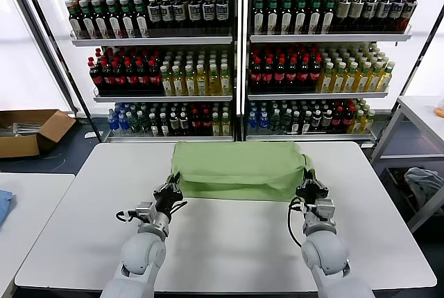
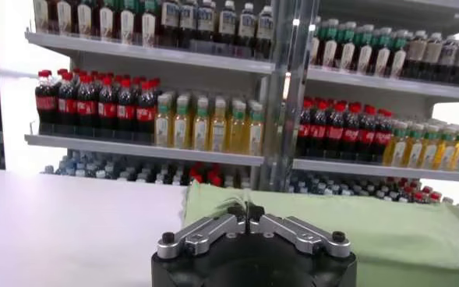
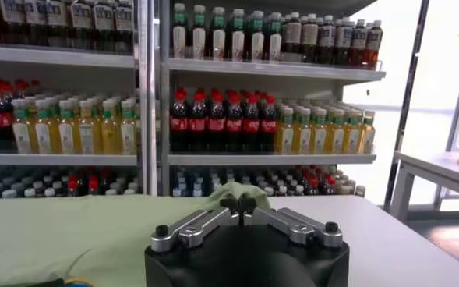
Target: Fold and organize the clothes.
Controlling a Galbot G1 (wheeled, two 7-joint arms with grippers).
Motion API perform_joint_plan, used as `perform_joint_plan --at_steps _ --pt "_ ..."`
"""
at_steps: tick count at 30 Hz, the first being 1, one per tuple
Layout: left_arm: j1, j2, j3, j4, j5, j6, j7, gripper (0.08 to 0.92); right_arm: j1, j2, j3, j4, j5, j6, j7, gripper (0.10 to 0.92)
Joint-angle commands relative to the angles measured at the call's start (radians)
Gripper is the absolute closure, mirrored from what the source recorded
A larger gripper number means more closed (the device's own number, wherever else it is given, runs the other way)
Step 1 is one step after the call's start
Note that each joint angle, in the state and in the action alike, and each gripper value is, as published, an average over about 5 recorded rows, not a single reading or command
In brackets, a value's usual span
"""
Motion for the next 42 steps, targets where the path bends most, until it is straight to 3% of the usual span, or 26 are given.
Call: perform_joint_plan --at_steps 1,7,12,23,32,36,42 --pt "-0.068 0.003 0.004 0.121 -0.015 0.000 -0.001 0.916 0.118 0.002 -0.008 -0.150 -0.003 0.003 -0.014 0.919" --pt "-0.094 -0.007 0.008 0.156 -0.004 0.008 -0.002 0.916 0.171 0.003 -0.044 -0.225 -0.019 -0.013 -0.045 0.913" --pt "-0.109 -0.023 0.003 0.172 0.030 0.011 -0.008 0.886 0.211 0.017 -0.050 -0.291 -0.028 -0.018 -0.054 0.814" --pt "-0.051 -0.025 -0.020 0.056 0.063 0.068 -0.044 0.575 0.195 0.065 -0.035 -0.172 0.213 -0.023 -0.028 0.503" --pt "0.019 -0.021 -0.017 -0.006 0.084 0.079 -0.040 0.315 0.141 0.077 -0.008 -0.105 0.141 -0.125 0.112 0.250" --pt "0.040 -0.016 -0.018 -0.033 0.088 0.088 -0.042 0.214 0.076 0.050 0.007 -0.025 0.153 -0.131 0.119 0.208" --pt "0.065 -0.007 -0.017 -0.061 0.100 0.100 -0.042 0.178 -0.055 0.001 0.020 0.109 0.146 -0.159 0.128 0.203"
